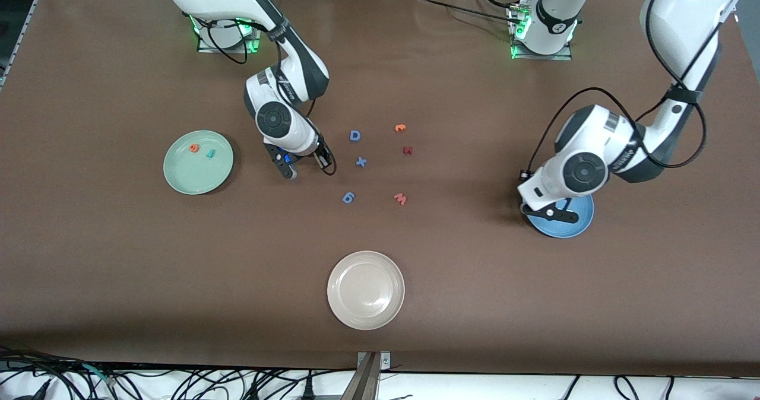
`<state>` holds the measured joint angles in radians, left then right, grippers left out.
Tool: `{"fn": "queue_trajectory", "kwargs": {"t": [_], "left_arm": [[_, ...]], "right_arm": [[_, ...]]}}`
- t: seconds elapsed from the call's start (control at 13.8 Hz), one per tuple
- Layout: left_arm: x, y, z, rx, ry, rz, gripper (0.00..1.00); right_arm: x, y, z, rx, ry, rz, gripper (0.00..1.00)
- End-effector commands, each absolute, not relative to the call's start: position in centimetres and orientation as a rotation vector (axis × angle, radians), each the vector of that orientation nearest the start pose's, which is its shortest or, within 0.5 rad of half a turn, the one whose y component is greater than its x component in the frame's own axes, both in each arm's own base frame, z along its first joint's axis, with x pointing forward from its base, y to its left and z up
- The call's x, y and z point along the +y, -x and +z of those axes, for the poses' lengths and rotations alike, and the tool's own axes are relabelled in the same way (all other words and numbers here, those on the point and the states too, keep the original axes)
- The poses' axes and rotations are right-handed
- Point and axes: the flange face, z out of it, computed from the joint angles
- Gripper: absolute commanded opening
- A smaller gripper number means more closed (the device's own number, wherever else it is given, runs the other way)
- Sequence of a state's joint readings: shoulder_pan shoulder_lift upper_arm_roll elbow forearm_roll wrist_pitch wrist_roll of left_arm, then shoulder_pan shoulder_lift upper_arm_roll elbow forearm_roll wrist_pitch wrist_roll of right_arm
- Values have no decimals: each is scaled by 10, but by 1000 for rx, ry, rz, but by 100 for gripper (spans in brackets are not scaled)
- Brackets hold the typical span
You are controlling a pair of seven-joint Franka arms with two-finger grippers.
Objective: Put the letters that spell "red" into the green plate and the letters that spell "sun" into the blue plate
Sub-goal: 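Drop the green n on the blue plate while the right drops b on green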
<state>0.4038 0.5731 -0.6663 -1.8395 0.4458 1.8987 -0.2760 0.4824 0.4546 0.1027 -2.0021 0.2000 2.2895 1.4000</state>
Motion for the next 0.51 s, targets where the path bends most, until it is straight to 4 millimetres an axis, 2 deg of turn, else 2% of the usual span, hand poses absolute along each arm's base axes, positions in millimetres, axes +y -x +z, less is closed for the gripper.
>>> {"fn": "queue_trajectory", "kwargs": {"t": [0.0,0.07,0.15,0.44], "left_arm": [[-87,-589,235,352,2978,578,31],[-82,-590,233,359,2977,582,75],[-76,-591,234,357,2976,581,100],[-54,-598,249,290,2978,556,100]], "right_arm": [[295,-510,264,1391,2865,474,23],[279,-517,274,1346,2905,523,23],[252,-526,282,1295,2933,556,23],[154,-551,295,1049,3000,623,23]]}}
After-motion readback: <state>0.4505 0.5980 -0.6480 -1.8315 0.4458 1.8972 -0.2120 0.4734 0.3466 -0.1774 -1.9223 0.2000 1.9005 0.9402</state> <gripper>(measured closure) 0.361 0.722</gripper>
